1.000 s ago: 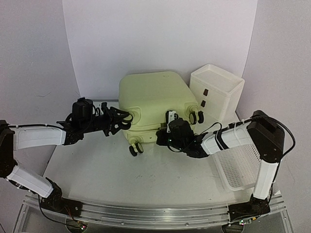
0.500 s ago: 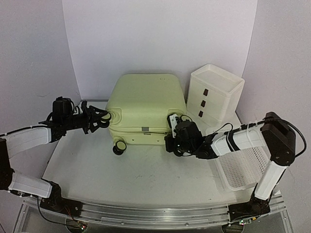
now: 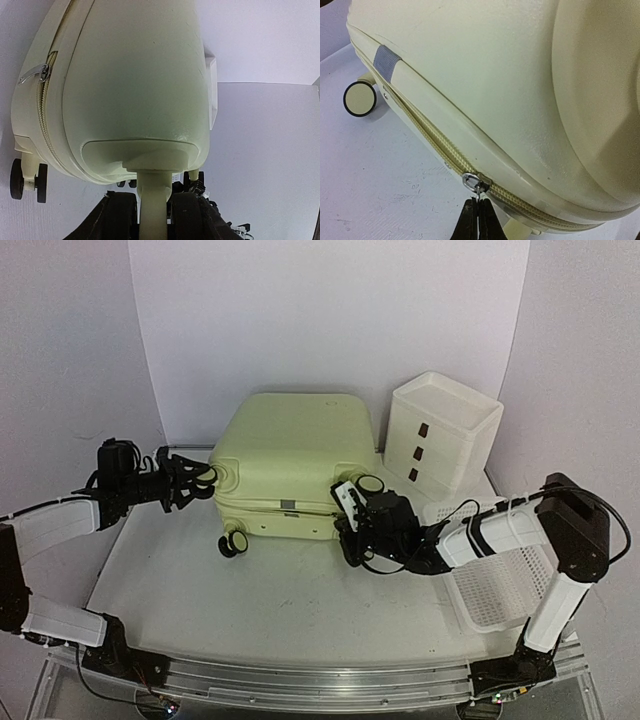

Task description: Open, take out, and arrange the luggage

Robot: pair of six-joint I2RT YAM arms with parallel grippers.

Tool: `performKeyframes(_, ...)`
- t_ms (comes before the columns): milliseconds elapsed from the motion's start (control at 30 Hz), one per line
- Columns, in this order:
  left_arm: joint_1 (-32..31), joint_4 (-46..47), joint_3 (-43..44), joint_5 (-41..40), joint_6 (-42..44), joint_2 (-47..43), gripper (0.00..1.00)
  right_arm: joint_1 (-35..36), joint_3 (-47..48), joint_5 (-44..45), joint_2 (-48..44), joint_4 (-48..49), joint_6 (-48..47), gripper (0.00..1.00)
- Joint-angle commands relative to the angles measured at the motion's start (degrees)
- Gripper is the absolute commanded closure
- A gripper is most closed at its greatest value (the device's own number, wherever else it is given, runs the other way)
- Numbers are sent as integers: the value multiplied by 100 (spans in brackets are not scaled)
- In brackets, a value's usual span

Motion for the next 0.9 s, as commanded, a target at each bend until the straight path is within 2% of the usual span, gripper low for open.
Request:
performKeyframes(0,497,703,475,-691,-234,-245,100,153,696,1393,97,1578,-869,100)
performKeyframes(133,498,703,753,-617,-316,-9,100,368,758,1752,293,2531,-1369,100)
performKeyframes(433,716,702,1236,-707,-433,332,100,393,595,2477,76,3719,-1674,100)
performKeyframes(667,1111,704,1415,-609,-405,353,100,244,367,2762,-6,3774,-1541,100)
performKeyframes(867,1392,703,1434,-455,-419,289,100,-285,-67,2327,-242,3579,-585,100)
